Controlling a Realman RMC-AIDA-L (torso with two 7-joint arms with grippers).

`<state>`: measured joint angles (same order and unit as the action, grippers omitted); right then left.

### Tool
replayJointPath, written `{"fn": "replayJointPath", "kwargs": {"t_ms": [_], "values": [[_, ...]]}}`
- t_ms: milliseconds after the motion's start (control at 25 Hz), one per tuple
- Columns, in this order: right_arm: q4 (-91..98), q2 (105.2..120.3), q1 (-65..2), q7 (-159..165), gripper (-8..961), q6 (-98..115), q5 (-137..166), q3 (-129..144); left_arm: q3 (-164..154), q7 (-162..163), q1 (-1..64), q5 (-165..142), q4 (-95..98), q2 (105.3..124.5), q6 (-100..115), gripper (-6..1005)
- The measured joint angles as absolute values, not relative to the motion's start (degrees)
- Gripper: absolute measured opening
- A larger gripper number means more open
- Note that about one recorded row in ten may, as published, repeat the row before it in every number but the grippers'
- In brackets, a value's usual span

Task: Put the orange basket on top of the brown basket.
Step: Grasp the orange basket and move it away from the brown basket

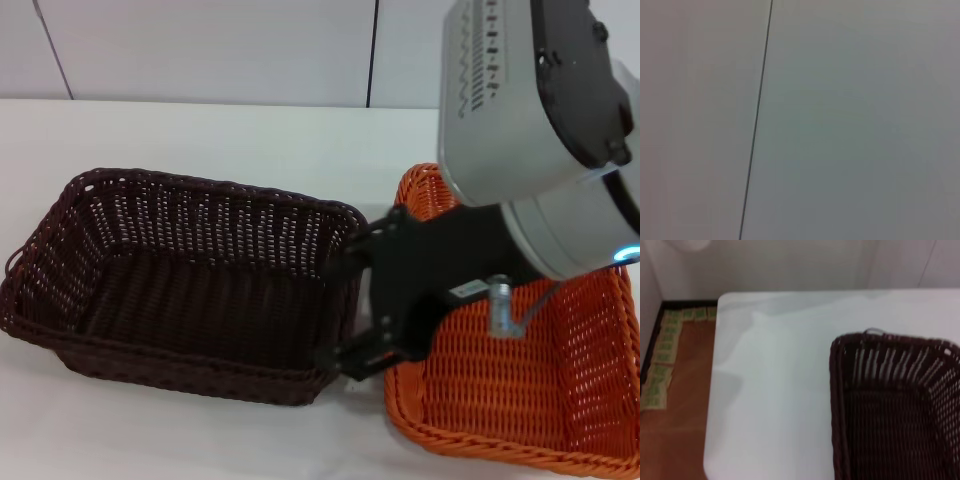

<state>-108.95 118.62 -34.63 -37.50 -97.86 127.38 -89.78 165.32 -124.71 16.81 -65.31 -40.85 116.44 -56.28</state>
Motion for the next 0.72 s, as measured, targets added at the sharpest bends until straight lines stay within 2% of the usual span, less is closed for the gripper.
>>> {"fn": "replayJointPath", "kwargs": {"t_ms": [240,720], "values": [[-106.33,118.63,-36.32,-37.03,743,-105.52,132.06,-90.12,165.26,-124.71,17.76,-65.30,-40.11,116.49,-54.46,532],[-99.20,118.24,-37.61,-35.96,744,-107.75,134.52,-85.64,165.23,-124.71,17.84,-65.34,-40.74,116.41,-53.87,532]]}}
